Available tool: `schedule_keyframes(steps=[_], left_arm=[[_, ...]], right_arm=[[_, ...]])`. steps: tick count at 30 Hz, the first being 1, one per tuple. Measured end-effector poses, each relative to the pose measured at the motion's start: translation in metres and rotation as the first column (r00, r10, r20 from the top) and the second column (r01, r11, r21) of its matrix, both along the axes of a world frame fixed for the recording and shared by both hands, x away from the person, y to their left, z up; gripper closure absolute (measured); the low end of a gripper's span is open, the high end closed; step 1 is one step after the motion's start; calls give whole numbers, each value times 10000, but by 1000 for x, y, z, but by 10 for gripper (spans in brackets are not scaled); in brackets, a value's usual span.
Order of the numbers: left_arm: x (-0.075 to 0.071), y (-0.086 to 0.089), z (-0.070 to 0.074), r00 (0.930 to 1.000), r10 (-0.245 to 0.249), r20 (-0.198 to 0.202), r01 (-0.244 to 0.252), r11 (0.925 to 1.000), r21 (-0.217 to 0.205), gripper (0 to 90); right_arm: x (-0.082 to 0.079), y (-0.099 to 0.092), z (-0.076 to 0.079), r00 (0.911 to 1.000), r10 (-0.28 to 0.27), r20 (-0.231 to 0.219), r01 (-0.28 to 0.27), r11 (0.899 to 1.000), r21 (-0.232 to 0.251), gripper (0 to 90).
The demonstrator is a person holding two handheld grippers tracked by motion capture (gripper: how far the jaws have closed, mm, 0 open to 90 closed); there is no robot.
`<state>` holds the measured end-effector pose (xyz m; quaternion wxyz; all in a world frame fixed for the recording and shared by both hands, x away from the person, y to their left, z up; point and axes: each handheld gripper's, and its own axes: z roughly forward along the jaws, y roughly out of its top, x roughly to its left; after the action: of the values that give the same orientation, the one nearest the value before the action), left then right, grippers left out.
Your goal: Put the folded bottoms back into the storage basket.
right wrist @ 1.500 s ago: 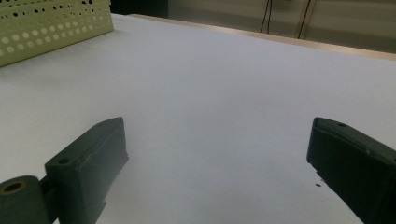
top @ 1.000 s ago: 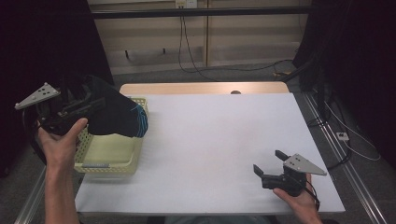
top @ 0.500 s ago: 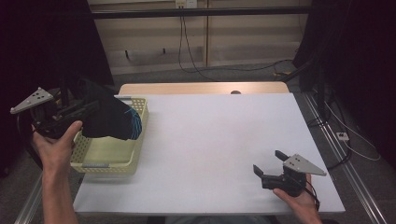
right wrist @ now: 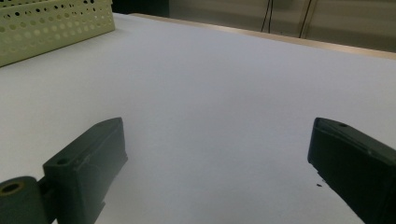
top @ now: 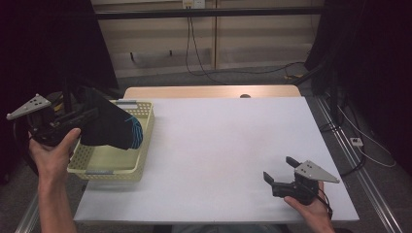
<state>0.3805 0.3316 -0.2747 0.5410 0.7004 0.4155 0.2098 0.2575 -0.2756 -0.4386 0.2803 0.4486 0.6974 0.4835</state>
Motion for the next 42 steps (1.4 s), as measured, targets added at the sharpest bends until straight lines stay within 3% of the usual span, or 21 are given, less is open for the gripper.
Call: schedule_keyframes(steps=[7, 14, 20, 23, 30, 36, 42], left_arm=[[8, -2, -8, 9988, 361, -337, -348, 9986, 407, 762], [11, 0, -14, 9984, 275, -489, -240, 9971, 722, 761], [15, 6, -22, 9972, 70, -750, -16, 9974, 716, 759], [18, 7, -26, 9958, 291, -869, -236, 9977, 635, 759], [27, 0, -35, 9935, 80, -1133, 23, 9959, 905, 757], [31, -12, -37, 9898, -629, -1275, 730, 9944, 761, 755], [38, -26, -41, 9866, -645, -1497, 819, 9902, 1131, 751]], right_arm=[[0, 0, 0, 10000, -8, -24, 8, 10000, -35, 42], [0, 0, 0, 10000, -1, -71, 1, 10000, 6, 42], [0, 0, 0, 10000, 12, -51, -12, 10000, -14, 42], [1, 1, 0, 10000, 9, -76, -9, 10000, -5, 42], [2, 2, -1, 10000, 34, -77, -34, 10000, -28, 42], [2, 1, -1, 9999, 95, -130, -95, 10000, -29, 42], [2, 1, -1, 9999, 95, -116, -96, 10000, -15, 42]])
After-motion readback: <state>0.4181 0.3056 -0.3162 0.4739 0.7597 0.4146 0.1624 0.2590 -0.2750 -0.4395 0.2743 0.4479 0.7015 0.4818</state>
